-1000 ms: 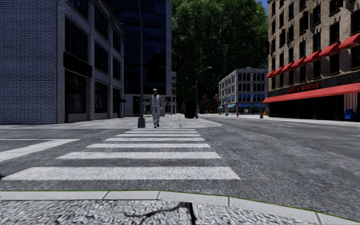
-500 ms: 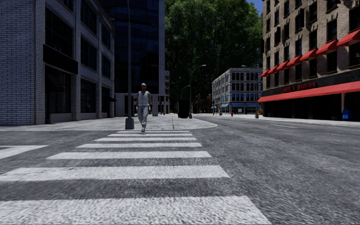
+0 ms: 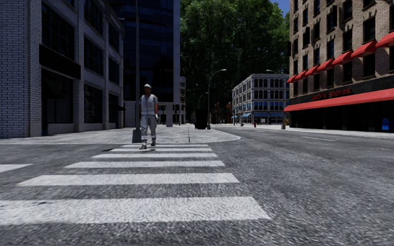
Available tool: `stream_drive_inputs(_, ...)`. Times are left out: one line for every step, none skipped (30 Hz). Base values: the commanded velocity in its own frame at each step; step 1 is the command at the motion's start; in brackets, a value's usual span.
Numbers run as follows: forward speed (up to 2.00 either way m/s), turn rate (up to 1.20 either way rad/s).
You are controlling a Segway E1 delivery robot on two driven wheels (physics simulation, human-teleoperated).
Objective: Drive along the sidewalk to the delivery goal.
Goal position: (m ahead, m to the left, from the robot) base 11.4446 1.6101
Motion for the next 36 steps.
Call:
stream_drive_inputs(0.98, 0.00)
stream_drive_inputs(1.00, 0.00)
stream_drive_inputs(1.05, 0.00)
stream_drive_inputs(1.05, 0.00)
stream_drive_inputs(1.11, 0.00)
stream_drive_inputs(1.15, 0.00)
stream_drive_inputs(1.18, 0.00)
stream_drive_inputs(1.18, 0.00)
stream_drive_inputs(1.20, 0.00)
stream_drive_inputs(1.20, 0.00)
stream_drive_inputs(1.21, 0.00)
stream_drive_inputs(1.21, 0.00)
stream_drive_inputs(1.22, 0.00)
stream_drive_inputs(1.24, 0.00)
stream_drive_inputs(1.25, 0.00)
stream_drive_inputs(1.25, 0.00)
stream_drive_inputs(1.25, 0.00)
stream_drive_inputs(1.26, 0.00)
stream_drive_inputs(1.27, 0.00)
stream_drive_inputs(1.28, 0.00)
stream_drive_inputs(1.28, 0.00)
stream_drive_inputs(1.28, 0.00)
stream_drive_inputs(1.28, 0.00)
stream_drive_inputs(1.28, 0.00)
stream_drive_inputs(1.28, 0.00)
stream_drive_inputs(1.28, 0.00)
stream_drive_inputs(1.28, 0.00)
stream_drive_inputs(1.28, 0.00)
stream_drive_inputs(1.28, 0.00)
stream_drive_inputs(1.28, 0.00)
stream_drive_inputs(1.28, 0.00)
stream_drive_inputs(1.28, 0.00)
stream_drive_inputs(1.28, 0.00)
stream_drive_inputs(1.28, 0.00)
stream_drive_inputs(1.28, 0.00)
stream_drive_inputs(1.28, 0.00)
